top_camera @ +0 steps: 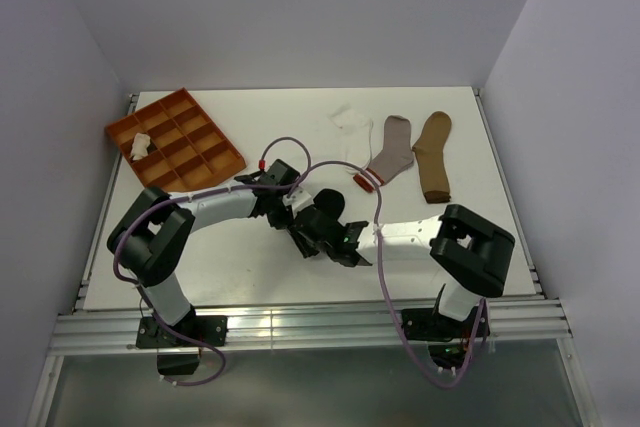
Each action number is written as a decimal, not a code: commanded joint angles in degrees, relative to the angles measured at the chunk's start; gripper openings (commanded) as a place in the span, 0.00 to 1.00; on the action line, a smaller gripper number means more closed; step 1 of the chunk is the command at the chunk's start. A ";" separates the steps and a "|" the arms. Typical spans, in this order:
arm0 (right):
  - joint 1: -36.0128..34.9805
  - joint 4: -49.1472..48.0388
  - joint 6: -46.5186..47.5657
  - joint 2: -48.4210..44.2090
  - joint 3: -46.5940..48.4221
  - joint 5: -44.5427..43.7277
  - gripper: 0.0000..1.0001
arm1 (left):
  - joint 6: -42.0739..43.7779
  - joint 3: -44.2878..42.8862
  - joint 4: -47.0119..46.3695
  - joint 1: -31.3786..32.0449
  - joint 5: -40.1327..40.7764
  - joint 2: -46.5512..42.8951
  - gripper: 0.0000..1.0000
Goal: Roll the socks
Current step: Roll the sock at the center of the board.
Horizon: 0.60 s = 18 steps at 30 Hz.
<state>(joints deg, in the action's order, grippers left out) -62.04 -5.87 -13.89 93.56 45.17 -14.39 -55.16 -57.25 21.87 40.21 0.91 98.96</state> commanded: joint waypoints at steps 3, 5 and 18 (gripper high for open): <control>-1.15 3.67 0.18 2.24 2.21 -1.61 0.46 | 2.16 0.13 4.76 0.31 1.29 2.20 0.04; -1.50 4.20 -0.08 2.94 2.47 -1.25 0.46 | 2.07 0.21 4.50 0.31 1.12 2.20 0.04; -1.68 11.23 -3.42 8.92 5.19 -5.30 0.42 | 1.98 1.44 4.59 0.31 1.12 0.45 0.11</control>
<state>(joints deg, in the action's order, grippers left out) -63.51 -1.10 -16.45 98.52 48.93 -20.56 -55.18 -57.23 22.06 39.18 -0.27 99.00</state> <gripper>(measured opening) 0.429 0.218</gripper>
